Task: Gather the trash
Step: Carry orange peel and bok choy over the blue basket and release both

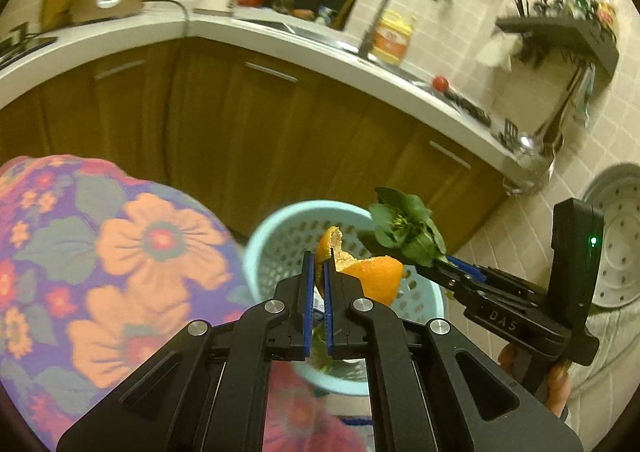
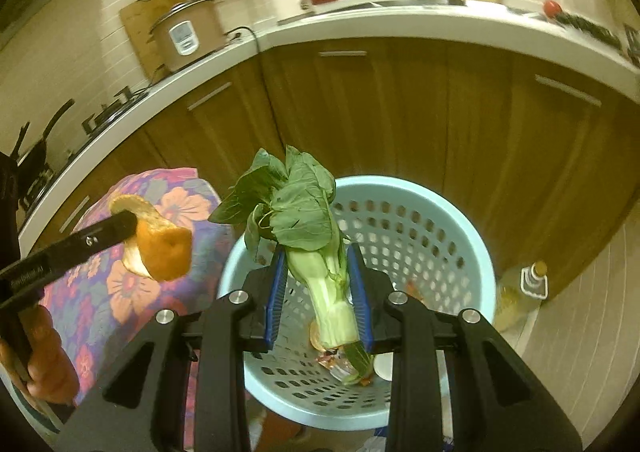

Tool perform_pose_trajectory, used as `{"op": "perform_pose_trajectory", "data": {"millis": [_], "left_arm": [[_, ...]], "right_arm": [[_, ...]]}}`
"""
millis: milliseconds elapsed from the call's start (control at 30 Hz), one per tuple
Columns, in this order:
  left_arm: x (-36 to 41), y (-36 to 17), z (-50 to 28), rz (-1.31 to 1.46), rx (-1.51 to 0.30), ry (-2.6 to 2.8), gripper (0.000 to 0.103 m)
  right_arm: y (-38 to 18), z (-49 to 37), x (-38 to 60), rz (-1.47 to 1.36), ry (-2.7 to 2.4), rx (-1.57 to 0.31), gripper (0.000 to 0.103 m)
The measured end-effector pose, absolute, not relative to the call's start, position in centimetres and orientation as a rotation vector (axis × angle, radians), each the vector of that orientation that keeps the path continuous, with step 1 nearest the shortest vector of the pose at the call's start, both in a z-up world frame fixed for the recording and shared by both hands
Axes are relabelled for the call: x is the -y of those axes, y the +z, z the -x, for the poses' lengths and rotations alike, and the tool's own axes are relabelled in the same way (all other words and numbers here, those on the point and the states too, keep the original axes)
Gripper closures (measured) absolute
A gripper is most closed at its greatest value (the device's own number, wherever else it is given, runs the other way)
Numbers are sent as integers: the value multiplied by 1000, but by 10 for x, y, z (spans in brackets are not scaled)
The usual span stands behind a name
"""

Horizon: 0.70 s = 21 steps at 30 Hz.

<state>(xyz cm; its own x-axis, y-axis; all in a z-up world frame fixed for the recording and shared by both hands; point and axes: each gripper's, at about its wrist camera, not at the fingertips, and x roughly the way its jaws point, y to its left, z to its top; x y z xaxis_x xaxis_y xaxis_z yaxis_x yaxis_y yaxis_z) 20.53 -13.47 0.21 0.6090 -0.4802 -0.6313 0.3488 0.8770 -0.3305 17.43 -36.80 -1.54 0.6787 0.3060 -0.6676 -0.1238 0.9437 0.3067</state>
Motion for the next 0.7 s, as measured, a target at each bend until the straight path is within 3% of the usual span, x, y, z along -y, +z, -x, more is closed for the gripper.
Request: {"op": "perform_pose_trajectory", "data": {"millis": [233, 267, 333, 367, 400, 700], "left_arm": [[169, -14, -215, 123, -825, -497, 100], [173, -17, -216, 114, -834, -499, 99], [176, -21, -218, 112, -848, -492, 85], [175, -23, -219, 122, -855, -488, 71], [175, -23, -218, 125, -849, -480, 65], [161, -17, -207, 114, -823, -462, 61]], "right_arm": [[-37, -181, 382, -281, 230, -857, 73], [-40, -181, 384, -288, 226, -865, 69], [-47, -182, 390, -328, 227, -886, 42], [-50, -182, 394, -348, 227, -892, 29], [-53, -183, 397, -377, 238, -900, 29], [-43, -174, 398, -383, 260, -869, 29]]}}
